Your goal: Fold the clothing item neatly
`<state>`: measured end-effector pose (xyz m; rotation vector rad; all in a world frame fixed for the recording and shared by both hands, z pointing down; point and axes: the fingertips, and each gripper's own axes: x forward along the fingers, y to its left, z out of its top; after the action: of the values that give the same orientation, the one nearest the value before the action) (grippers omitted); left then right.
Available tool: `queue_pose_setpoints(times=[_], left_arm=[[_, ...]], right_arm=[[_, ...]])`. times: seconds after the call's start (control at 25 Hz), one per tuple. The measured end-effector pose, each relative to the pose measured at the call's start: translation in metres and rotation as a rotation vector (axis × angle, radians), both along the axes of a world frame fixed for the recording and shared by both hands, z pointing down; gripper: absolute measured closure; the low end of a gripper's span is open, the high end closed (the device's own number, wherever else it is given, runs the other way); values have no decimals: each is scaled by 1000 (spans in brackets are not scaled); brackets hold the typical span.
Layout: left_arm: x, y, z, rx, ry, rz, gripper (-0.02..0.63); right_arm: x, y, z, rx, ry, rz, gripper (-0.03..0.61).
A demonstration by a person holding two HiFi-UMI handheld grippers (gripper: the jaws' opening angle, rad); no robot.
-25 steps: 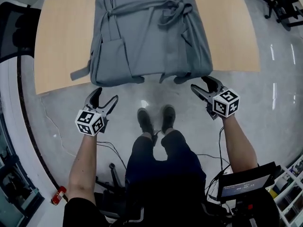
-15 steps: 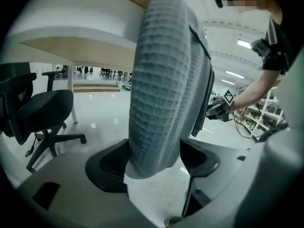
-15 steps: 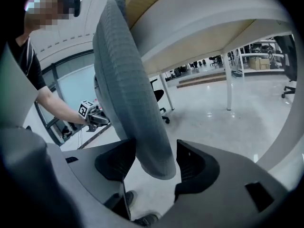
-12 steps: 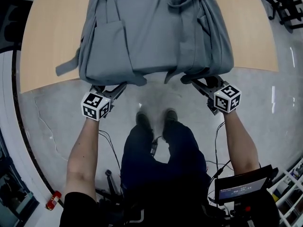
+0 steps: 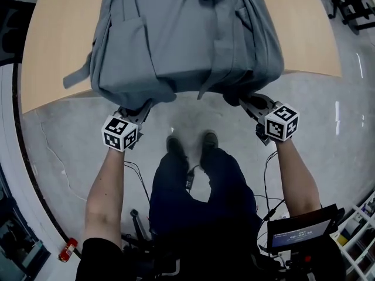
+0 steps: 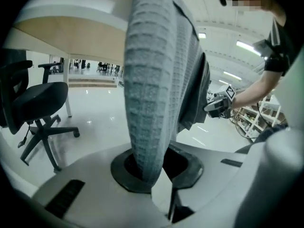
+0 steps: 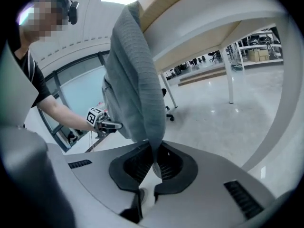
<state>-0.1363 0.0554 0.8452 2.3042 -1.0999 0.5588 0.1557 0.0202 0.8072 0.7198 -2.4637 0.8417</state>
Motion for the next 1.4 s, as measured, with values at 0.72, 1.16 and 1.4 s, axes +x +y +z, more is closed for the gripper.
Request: queue_pose_setpoints(times=[0.72, 1.16, 1.4], left_arm=[[23, 157, -260, -240, 267, 79, 588], [-15, 74, -415, -352, 361, 94, 586], [-37, -14, -452, -295, 360, 92, 586]], right_arm=[[0, 90, -242, -132, -73, -43, 558], [-8, 6, -397, -8, -179, 103, 558], [-23, -68, -418, 25, -226, 194, 558]])
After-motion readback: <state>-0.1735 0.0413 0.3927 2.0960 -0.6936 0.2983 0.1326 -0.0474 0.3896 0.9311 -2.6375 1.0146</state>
